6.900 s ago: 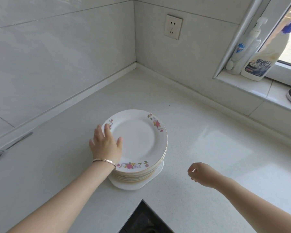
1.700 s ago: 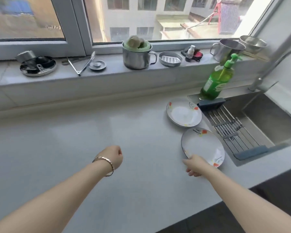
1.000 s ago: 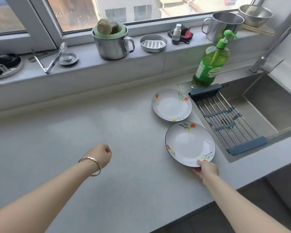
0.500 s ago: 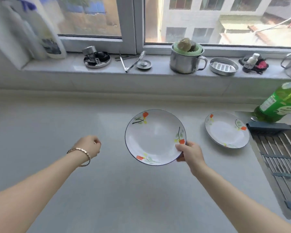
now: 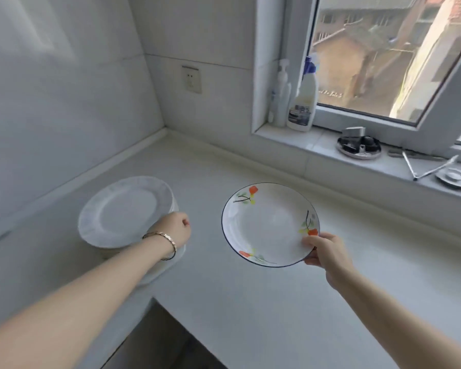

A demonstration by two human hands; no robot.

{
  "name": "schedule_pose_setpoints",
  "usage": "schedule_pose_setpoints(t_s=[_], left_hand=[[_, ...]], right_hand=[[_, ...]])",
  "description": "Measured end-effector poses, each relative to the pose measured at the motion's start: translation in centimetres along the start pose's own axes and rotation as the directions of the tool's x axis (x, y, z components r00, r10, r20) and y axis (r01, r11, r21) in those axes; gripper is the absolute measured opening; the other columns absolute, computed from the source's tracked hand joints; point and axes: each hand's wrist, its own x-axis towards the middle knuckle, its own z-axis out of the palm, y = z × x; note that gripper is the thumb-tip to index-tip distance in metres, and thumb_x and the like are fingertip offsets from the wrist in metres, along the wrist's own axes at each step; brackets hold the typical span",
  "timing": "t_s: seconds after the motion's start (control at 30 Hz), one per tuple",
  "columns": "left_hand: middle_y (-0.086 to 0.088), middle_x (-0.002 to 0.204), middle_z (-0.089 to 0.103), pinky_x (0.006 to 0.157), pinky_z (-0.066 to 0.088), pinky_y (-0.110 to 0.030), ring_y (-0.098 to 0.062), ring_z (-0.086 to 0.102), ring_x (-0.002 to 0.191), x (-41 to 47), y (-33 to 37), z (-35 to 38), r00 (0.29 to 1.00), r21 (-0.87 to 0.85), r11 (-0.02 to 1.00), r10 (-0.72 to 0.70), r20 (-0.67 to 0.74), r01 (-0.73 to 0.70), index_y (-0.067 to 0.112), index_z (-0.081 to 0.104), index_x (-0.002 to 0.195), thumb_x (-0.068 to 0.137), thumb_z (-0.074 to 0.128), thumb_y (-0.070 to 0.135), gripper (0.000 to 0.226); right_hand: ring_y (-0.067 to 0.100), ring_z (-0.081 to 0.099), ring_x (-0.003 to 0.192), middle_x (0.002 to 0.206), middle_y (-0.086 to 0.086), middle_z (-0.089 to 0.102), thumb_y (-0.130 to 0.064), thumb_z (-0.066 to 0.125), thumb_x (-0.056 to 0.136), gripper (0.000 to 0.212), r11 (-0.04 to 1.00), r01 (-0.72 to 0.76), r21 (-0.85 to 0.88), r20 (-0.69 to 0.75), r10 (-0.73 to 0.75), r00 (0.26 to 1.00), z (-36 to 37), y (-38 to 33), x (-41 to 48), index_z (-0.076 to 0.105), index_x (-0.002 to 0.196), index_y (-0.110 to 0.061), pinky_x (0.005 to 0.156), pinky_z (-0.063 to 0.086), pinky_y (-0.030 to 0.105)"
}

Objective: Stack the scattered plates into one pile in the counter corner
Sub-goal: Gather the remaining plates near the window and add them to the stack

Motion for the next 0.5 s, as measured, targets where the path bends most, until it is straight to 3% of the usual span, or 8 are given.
schedule_pose_setpoints(t_s=[0.2,0.33,0.5], left_hand=[[-0.015,0.09,0.073,0.082,0.056,-0.038,-0.031,0.069,0.086,3.5,-11.0,-7.1,0.994,-0.102,0.992,-0.084,-0.07,0.076,0.02,0.049,0.058,0.086,0.049,0.016,0.028],[-0.013,0.095,0.073,0.081,0.052,-0.031,-0.03,0.068,0.091,4.3,-16.7,-9.9,0.98,-0.103,0.981,-0.175,-0.1,0.164,0.014,0.061,0.078,0.087,0.048,0.016,0.016],[-0.01,0.089,0.073,0.077,0.054,-0.033,-0.028,0.07,0.083,5.1,-21.6,-11.1,0.966,-0.143,0.963,-0.243,-0.09,0.229,0.022,0.052,0.066,0.087,0.045,0.016,0.024]], right_hand=[[0.004,0.05,0.028,0.054,0.004,0.054,0.001,0.055,0.083,0.022,0.998,0.059,-0.036,0.119,-0.054,0.991,13.9,-3.5,0.6,0.057,0.065,-0.01,0.044,0.044,0.022],[0.006,0.052,0.027,0.038,-0.003,0.055,0.003,0.053,0.083,0.023,0.995,0.063,-0.072,0.189,-0.048,0.981,22.0,-5.0,1.1,0.055,0.064,-0.009,0.034,0.044,0.013],[0.011,0.057,0.03,0.062,0.012,0.057,0.006,0.048,0.083,0.021,0.99,0.004,-0.144,0.251,0.033,0.968,28.8,-4.8,1.8,0.055,0.068,-0.007,0.033,0.044,0.015]])
